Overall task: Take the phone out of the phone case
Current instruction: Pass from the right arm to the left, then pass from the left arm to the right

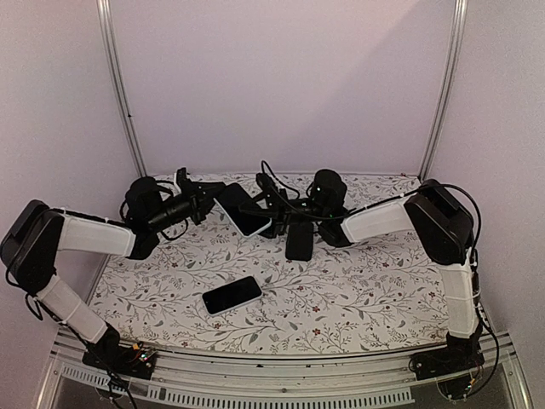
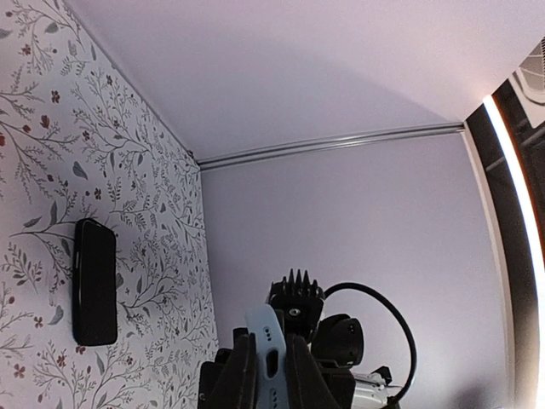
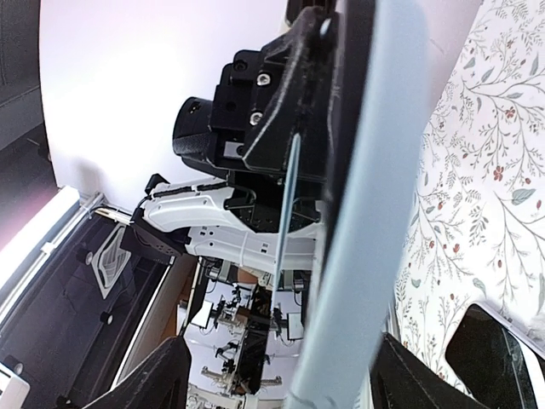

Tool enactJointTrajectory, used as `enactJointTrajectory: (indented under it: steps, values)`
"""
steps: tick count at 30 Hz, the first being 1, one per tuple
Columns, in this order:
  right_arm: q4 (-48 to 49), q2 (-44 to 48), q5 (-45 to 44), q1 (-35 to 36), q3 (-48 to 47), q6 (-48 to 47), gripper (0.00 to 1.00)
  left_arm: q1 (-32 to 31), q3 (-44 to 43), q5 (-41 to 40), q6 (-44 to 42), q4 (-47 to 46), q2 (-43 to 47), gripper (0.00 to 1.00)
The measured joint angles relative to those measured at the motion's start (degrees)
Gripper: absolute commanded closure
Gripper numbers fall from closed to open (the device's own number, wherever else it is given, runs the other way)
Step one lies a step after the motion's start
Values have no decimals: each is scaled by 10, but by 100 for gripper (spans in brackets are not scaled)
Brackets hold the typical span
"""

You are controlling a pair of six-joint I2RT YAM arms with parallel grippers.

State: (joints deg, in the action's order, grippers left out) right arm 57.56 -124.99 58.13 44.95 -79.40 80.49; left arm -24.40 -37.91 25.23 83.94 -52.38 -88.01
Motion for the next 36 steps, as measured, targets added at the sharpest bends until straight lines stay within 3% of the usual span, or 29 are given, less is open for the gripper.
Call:
enactJointTrajectory:
  steps: [10,14,23,24,27,30,32,36]
  values:
    - [-13,39,-61,-10,40,-49,58,1,-14,-66,-3,43,44,100]
    - [-14,43,-67,-11,38,-48,64,1,-17,-73,-19,69,53,100]
    - [-38,37,-54,-11,2,-17,92,1,-17,-82,-47,99,93,100]
    - [-40,36,-51,-11,-1,-13,95,1,-17,-82,-55,100,98,95]
    - [-41,32,-41,-11,-10,-2,98,1,-18,-82,-73,111,106,66]
    - [-41,21,-28,-13,-18,7,99,1,-21,-75,-92,136,111,48]
    - [-41,16,-16,-14,-19,15,99,1,-22,-65,-110,153,112,44]
    - [-43,9,10,-17,-20,33,99,8,-24,-24,-137,180,112,48]
